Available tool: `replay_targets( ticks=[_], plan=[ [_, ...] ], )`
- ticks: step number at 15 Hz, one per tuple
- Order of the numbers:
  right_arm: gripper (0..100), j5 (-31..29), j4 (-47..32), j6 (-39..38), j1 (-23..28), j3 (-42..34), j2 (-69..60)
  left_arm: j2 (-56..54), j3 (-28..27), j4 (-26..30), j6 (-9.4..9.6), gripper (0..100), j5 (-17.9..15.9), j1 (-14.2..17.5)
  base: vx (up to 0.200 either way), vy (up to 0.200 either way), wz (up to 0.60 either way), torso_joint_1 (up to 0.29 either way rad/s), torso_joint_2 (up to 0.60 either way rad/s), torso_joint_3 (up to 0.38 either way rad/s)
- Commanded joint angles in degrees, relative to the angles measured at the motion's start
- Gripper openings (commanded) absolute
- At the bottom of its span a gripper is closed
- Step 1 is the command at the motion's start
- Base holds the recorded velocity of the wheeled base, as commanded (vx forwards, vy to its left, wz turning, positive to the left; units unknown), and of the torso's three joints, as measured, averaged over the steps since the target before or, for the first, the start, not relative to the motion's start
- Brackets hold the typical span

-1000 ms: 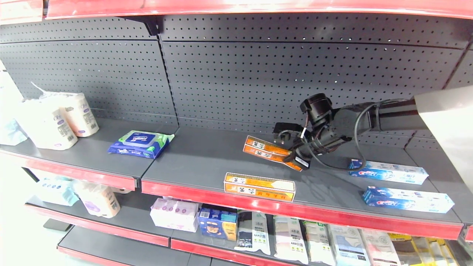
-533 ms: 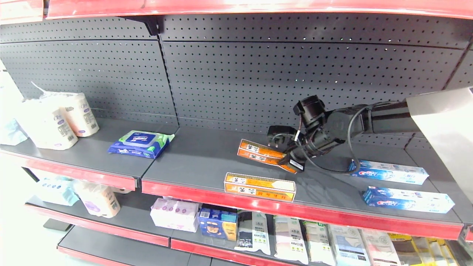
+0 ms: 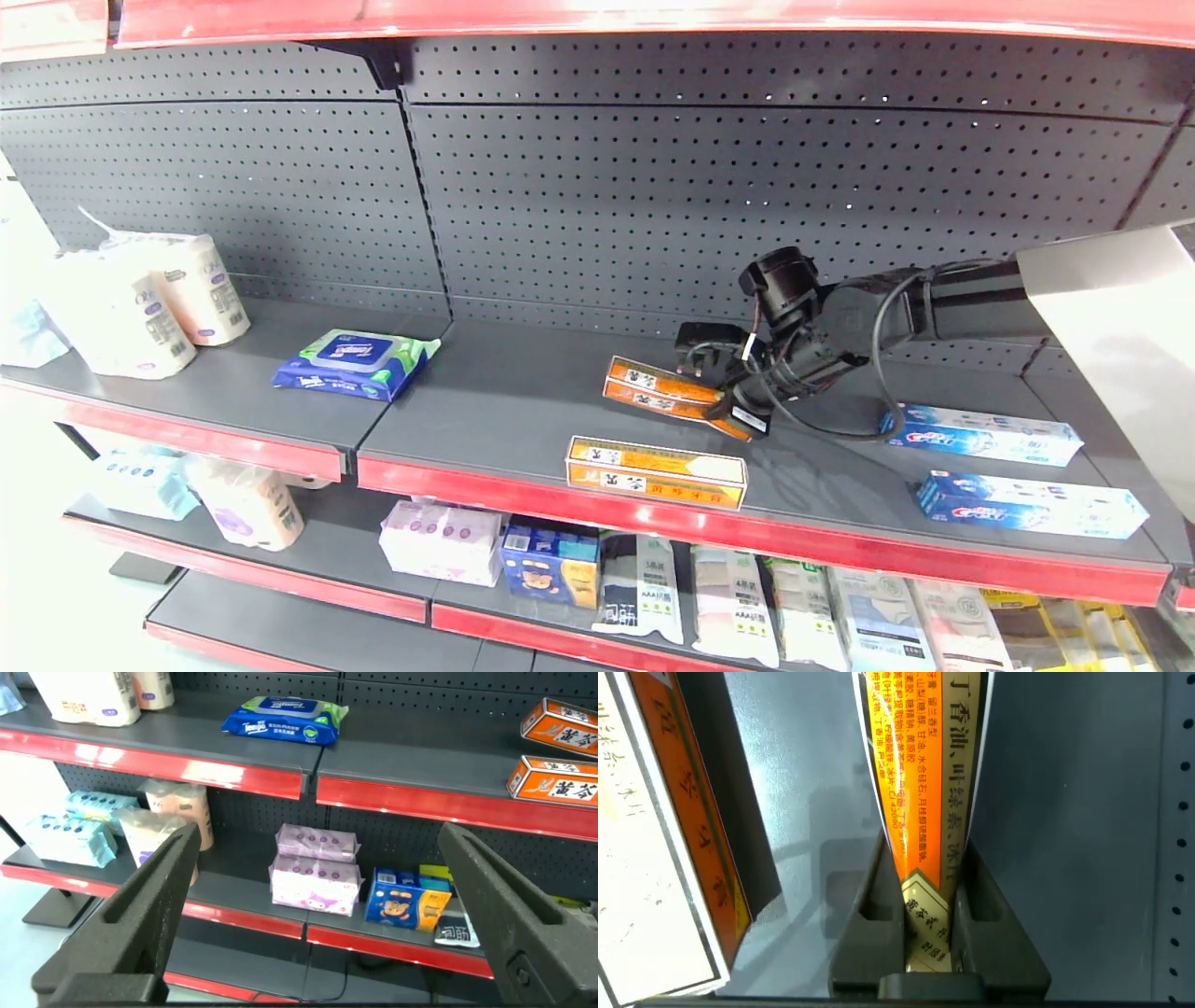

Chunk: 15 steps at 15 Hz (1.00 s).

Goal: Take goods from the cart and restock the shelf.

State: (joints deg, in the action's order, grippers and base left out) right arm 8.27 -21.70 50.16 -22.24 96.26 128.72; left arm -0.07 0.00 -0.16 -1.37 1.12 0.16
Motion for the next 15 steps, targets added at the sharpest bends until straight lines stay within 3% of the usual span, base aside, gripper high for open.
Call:
replay_targets(
  ticks=[1, 7, 8, 15],
  plan=[
    [0, -0.2, 0.0, 0.0, 0.0, 0.0, 0.0, 0.1, 0.0, 0.0, -0.04, 100, 0.0, 0.0, 0.0, 0.0, 0.0, 0.0, 0.0, 0.0],
    [0, -0.4, 0.0, 0.5, -0.4, 0.0, 0.1, 0.1, 0.0, 0.0, -0.04, 100, 0.0, 0.0, 0.0, 0.0, 0.0, 0.0, 0.0, 0.0],
    [100, -0.4, 0.0, 0.5, -0.4, 0.0, 0.1, 0.1, 0.0, 0.0, -0.04, 100, 0.0, 0.0, 0.0, 0.0, 0.0, 0.0, 0.0, 0.0],
    [100, -0.2, 0.3, 0.8, 0.0, 0.6, 0.1, 0.1, 0.0, 0.0, -0.04, 100, 0.0, 0.0, 0.0, 0.0, 0.0, 0.0, 0.0, 0.0]
  ],
)
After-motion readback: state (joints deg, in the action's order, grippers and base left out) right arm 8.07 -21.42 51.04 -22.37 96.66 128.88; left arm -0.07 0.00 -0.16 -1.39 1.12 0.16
